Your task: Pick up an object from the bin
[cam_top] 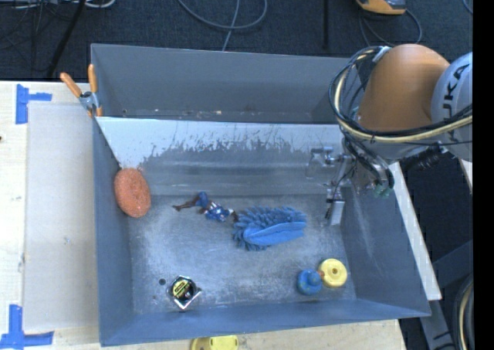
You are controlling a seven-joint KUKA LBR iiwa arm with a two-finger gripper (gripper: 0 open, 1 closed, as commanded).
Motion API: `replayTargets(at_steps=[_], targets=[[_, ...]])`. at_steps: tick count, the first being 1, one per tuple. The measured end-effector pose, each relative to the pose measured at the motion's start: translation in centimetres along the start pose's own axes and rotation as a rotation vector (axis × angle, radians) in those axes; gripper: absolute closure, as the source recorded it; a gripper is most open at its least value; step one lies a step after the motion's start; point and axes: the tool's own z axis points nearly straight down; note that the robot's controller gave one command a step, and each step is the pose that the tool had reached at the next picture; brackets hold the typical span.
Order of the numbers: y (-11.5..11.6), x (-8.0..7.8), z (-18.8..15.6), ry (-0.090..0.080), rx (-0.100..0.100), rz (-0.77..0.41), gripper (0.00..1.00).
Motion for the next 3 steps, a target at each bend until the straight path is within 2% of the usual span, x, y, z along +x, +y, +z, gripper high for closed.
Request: replayTargets(at_steps=[1,2,3], targets=[[0.0,-0.1,-0.5,-0.007,0.001,-0.001,0.00],[1.9,-1.3,4.1,-0.015,0.002,-0.025,0.00],[2.5,-1.2,5.8,-0.013,0.001,-0.032,0.00]])
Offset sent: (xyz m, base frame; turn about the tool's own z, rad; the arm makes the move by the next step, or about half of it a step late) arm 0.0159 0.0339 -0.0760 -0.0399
